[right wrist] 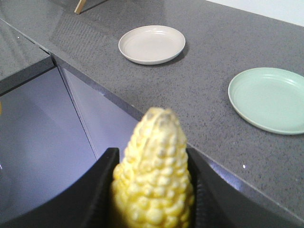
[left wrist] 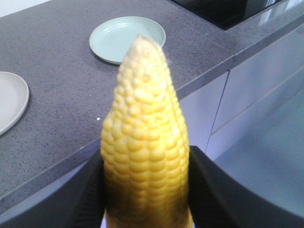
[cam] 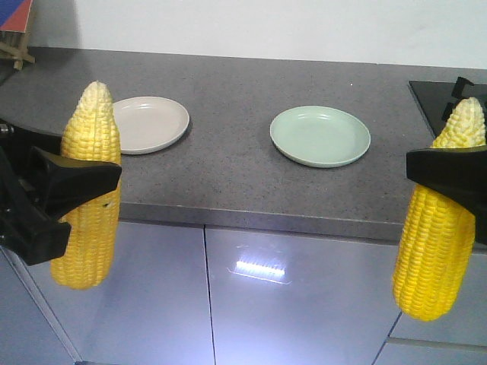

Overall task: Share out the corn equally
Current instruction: 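Drive the base toward the empty cream and green plates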

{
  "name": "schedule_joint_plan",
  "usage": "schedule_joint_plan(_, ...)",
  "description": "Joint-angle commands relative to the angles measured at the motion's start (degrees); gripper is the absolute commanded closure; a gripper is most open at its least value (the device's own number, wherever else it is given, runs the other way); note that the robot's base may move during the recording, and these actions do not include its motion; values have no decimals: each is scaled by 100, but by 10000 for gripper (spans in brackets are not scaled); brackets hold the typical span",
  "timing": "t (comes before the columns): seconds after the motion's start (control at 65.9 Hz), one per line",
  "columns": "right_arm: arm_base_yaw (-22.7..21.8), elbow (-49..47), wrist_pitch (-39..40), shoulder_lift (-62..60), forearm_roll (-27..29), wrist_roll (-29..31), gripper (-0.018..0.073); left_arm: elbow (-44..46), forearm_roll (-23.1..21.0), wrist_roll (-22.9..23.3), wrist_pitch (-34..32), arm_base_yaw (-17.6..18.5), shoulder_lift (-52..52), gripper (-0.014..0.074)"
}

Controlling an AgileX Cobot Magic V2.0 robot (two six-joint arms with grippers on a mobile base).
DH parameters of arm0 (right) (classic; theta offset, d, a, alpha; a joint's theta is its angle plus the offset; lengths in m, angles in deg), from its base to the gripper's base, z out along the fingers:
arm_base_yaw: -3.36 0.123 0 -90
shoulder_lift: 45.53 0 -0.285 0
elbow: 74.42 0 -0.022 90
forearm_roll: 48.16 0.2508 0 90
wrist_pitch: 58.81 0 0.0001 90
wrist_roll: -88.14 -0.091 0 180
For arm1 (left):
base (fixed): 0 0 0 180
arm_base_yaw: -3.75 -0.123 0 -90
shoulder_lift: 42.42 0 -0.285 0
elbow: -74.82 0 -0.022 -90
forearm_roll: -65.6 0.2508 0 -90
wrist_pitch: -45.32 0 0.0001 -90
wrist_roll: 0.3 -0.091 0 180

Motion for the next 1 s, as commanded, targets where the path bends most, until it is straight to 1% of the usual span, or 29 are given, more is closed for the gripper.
schedule_joint_plan(0.0, -27, -138, 346, -23, 152, 35, 391, 125, -95, 9, -380, -13, 47, 346)
schedule_joint_plan(0.986, -27, -138, 346, -23, 152, 35, 391, 125, -95, 9, -380, -13, 47, 346)
